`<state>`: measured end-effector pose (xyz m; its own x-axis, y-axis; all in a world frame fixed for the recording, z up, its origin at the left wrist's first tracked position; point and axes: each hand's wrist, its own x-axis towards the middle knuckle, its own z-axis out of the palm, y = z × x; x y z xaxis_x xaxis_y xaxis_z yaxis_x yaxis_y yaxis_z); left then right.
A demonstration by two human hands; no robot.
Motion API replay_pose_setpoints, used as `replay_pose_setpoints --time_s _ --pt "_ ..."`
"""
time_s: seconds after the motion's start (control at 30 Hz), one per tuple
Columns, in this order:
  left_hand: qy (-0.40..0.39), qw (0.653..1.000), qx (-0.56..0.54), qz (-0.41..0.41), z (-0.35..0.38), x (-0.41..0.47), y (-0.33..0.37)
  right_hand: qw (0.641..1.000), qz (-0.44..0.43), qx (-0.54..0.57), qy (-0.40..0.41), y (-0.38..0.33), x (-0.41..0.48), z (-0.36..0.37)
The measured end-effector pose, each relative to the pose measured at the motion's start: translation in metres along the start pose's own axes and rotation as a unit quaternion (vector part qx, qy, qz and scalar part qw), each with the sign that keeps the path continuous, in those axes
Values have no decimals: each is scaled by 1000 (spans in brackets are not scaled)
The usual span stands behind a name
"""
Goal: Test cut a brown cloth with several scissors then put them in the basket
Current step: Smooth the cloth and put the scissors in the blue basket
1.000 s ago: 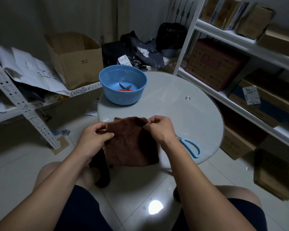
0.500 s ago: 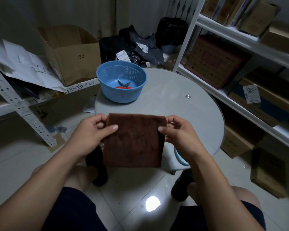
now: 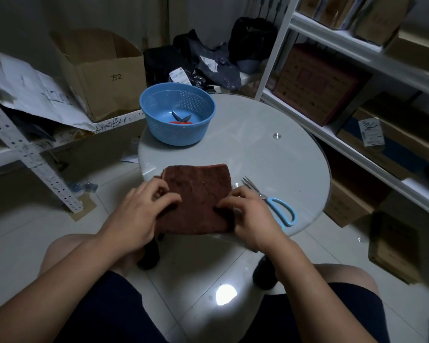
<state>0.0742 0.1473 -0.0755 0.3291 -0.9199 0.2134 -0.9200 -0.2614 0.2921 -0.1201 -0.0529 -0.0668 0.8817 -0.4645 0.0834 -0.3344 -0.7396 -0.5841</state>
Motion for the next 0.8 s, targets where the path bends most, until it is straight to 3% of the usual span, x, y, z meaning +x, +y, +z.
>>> replay_pose_setpoints --time_s 0.1,0.27,0.37,0.43,0.53,0.6,0.67,0.8 --pt "-65 992 107 23 8 -6 -4 997 -27 -56 -43 5 -8 0" --pt "-89 989 120 21 10 -9 -4 993 -38 -73 -86 4 -22 -4" --pt "-120 986 118 16 14 -13 0 994 -52 -73 -56 5 -27 4" --pt "-106 989 106 15 14 -16 3 997 -54 -61 -13 7 -30 6" --pt "-8 994 87 63 9 -17 6 994 -79 -64 25 9 -31 8" --pt "35 996 40 73 2 -17 11 995 -76 -59 27 8 -32 4" --pt "51 996 -72 28 -7 -15 18 999 -33 -11 15 2 -32 -6" --pt "54 942 -310 -116 -17 -1 27 992 39 116 4 -10 -23 -23"
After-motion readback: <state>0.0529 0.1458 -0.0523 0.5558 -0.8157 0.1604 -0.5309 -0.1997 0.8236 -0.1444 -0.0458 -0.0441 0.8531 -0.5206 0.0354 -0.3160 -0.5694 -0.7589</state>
